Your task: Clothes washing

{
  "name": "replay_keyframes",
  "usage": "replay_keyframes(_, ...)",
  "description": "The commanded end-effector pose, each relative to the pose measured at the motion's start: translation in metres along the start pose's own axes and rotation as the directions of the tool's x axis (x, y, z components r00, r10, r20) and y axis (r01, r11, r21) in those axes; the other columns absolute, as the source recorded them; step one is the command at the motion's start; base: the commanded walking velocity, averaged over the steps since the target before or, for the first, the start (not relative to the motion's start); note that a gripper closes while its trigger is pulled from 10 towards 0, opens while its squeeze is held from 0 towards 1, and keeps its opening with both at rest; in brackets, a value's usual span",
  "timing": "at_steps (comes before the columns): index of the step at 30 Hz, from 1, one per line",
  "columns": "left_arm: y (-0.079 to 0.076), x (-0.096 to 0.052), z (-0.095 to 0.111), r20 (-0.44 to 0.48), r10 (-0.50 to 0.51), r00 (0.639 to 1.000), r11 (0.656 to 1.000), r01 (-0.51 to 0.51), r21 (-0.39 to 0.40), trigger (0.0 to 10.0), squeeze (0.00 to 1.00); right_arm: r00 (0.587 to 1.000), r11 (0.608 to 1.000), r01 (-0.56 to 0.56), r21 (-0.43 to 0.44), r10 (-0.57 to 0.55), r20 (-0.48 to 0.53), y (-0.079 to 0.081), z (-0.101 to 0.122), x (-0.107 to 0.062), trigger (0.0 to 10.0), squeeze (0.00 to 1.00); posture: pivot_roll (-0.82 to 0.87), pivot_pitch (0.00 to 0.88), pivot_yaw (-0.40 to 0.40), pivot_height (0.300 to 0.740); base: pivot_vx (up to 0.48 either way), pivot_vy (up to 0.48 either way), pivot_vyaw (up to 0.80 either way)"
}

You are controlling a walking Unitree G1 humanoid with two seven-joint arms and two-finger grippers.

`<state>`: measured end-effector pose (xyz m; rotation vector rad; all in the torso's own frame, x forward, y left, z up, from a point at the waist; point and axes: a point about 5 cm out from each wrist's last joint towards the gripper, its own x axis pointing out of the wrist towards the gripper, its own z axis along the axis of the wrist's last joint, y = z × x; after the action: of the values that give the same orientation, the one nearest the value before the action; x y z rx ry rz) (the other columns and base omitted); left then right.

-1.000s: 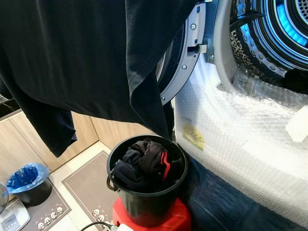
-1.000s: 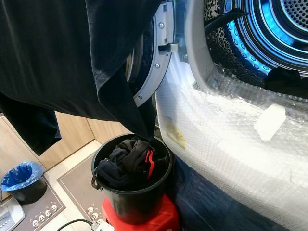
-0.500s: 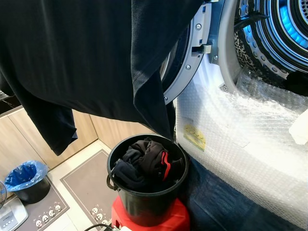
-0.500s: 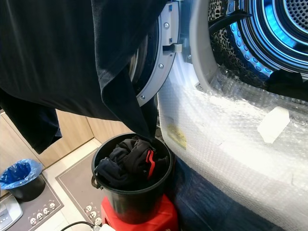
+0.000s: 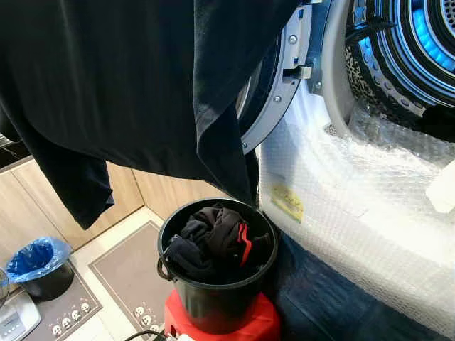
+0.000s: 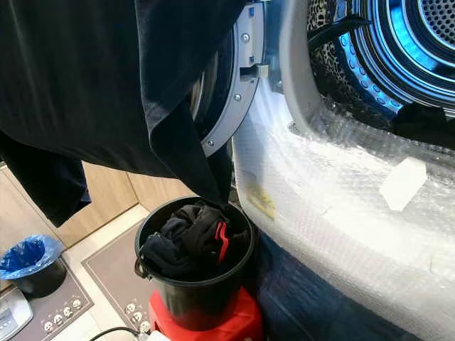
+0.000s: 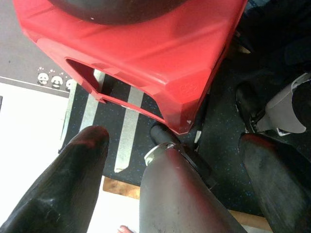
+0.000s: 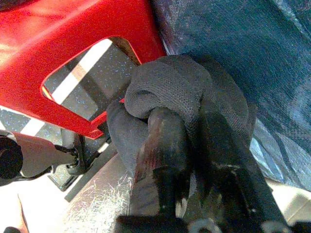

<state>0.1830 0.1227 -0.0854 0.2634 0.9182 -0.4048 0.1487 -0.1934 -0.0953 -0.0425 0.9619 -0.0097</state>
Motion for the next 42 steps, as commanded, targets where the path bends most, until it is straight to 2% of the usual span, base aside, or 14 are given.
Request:
replay_keyframes(1,0.0013,-0.0012,-0.006,-0.026,-0.004,1.0,1.0,0.004,0.021,10.0,0.0,1.0,1.0,-0.005,0.002,0.005,-0.015,0.0028,-0.0037,-0.0005,10.0,0.0,-0.12,0.0,0.043,0.74,0.0,0.0,0.0)
replay_keyframes(42,0.0022,-0.001,-0.0044,-0.028,-0.016,0.999,1.0,0.017,0.021,10.0,0.0,1.0,1.0,-0.015,0.015,0.015,-0.022,0.0043,-0.0037,-0.0001,10.0,0.0,-0.13,0.0,0.049,0.74,0.0,0.0,0.0)
